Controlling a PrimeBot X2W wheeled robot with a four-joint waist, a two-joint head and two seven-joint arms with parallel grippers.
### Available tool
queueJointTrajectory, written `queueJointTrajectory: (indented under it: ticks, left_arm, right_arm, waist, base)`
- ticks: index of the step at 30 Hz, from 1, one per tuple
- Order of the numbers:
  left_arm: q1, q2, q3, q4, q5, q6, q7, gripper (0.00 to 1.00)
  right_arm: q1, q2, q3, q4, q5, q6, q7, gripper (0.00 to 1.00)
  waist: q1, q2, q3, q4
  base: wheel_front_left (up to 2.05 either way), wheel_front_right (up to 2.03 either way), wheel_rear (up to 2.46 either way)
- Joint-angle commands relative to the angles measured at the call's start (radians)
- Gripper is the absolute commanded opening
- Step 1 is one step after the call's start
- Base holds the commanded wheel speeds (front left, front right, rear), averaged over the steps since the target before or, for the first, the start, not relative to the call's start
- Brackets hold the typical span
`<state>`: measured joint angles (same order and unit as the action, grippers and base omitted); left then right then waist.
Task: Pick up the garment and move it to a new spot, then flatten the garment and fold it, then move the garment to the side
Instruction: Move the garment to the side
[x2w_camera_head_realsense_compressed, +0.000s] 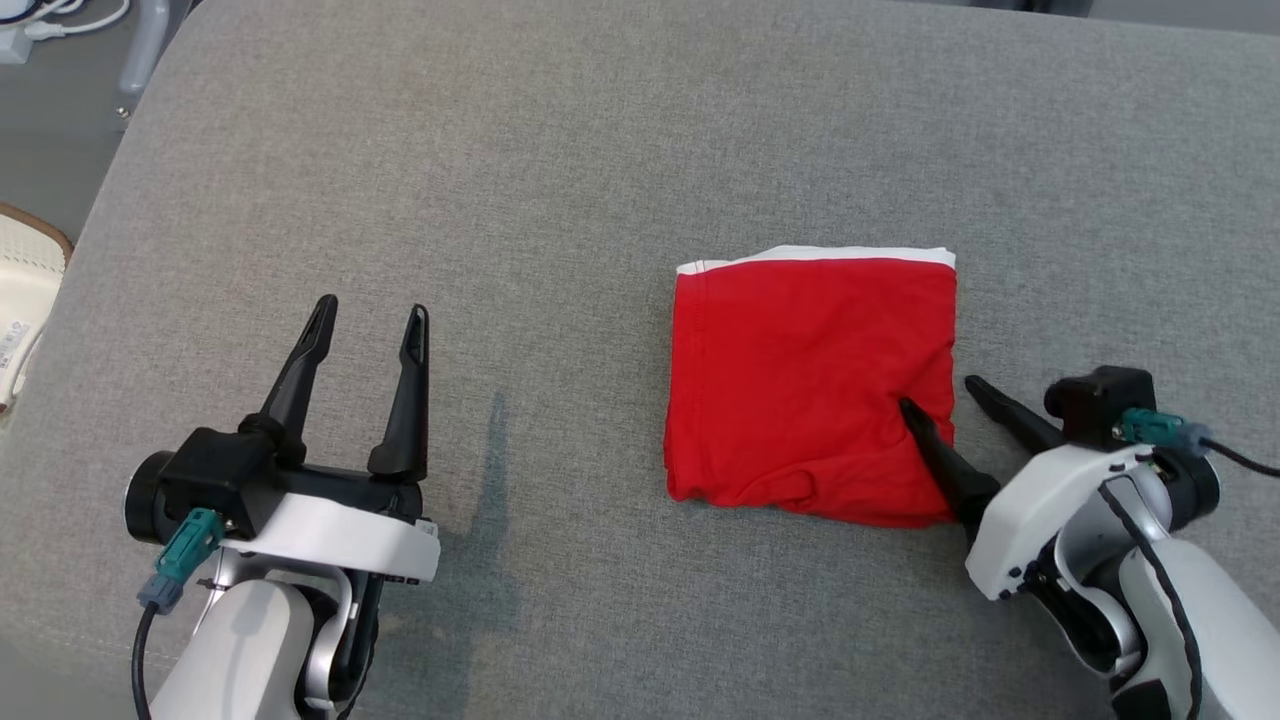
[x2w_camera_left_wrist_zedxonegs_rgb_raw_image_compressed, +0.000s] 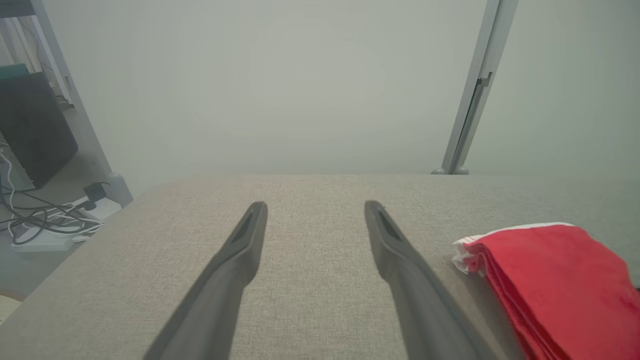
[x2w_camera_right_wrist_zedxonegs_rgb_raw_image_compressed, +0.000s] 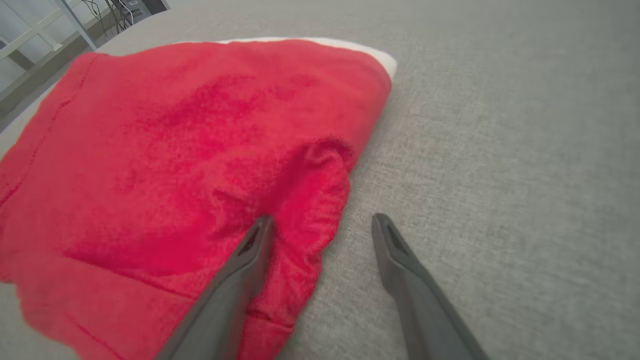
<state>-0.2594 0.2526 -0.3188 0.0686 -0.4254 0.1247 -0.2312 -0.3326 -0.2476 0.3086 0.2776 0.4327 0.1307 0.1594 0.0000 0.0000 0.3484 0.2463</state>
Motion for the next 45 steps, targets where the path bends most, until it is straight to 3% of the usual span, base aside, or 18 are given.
queueJointTrajectory:
  ticks: [1,3,4,5,6,7,12,19,34,40,45]
  left_arm:
    - [-0.024,-0.001,0.001,0.007,-0.004,-0.004,-0.008,1.0]
    - [-0.028,-0.005,-0.001,0.019,-0.003,-0.009,-0.013,1.0]
    - [-0.031,-0.006,-0.001,0.024,-0.003,-0.009,-0.015,1.0]
    - [-0.035,-0.009,-0.002,0.028,-0.003,-0.011,-0.015,1.0]
    - [-0.038,-0.011,-0.002,0.032,-0.004,-0.01,-0.016,1.0]
    - [-0.04,-0.013,-0.002,0.036,-0.004,-0.012,-0.017,1.0]
    - [-0.033,-0.015,0.005,0.049,-0.004,-0.014,-0.025,1.0]
    - [-0.009,0.004,0.011,0.05,0.01,-0.008,-0.025,1.0]
    - [0.017,0.07,0.019,-0.041,0.017,0.008,0.026,1.0]
    - [-0.004,0.092,0.008,-0.071,0.03,0.008,0.059,1.0]
    - [-0.026,0.109,0.005,-0.095,0.04,0.009,0.081,1.0]
  right_arm:
    - [-0.027,-0.019,0.036,0.032,0.013,0.0,0.028,1.0]
    - [-0.056,-0.03,0.08,0.047,0.039,0.0,0.042,1.0]
    - [-0.067,-0.038,0.103,0.052,0.056,0.0,0.058,0.84]
    - [-0.074,-0.045,0.127,0.056,0.074,0.0,0.073,0.44]
    - [-0.08,-0.053,0.146,0.058,0.093,0.0,0.085,0.32]
    - [-0.085,-0.063,0.161,0.059,0.108,0.0,0.096,0.0]
    - [-0.096,-0.116,0.201,0.024,0.169,0.0,0.11,0.0]
    - [-0.083,-0.182,0.228,-0.051,0.155,0.0,0.115,0.0]
    - [-0.022,-0.311,0.21,-0.16,0.115,0.0,0.126,0.0]
    - [-0.085,-0.331,0.215,-0.176,0.101,0.0,0.067,0.0]
    - [-0.183,-0.36,0.212,-0.146,0.09,0.0,0.009,0.0]
  waist:
    - [0.0,0.0,0.008,0.002]
    - [0.0,0.0,0.01,0.003]
    - [0.0,0.0,0.011,0.003]
    - [0.0,0.0,0.011,0.003]
    - [0.0,0.0,0.01,0.002]
    - [0.0,0.0,0.009,0.002]
    - [0.0,0.0,-0.005,-0.016]
    - [0.0,0.0,-0.022,-0.094]
    - [0.0,0.0,-0.022,-0.464]
    - [0.0,0.0,0.017,-0.535]
    - [0.0,0.0,0.059,-0.55]
  base:
    - [0.0,0.0,0.0]
    - [0.0,0.0,0.0]
    - [0.0,0.0,0.0]
    - [0.0,0.0,0.0]
    - [0.0,0.0,0.0]
    - [0.0,0.0,0.0]
    - [0.0,0.0,0.0]
    - [0.0,0.0,0.0]
    - [0.0,0.0,0.0]
    - [0.0,0.0,0.0]
    - [0.0,0.0,0.0]
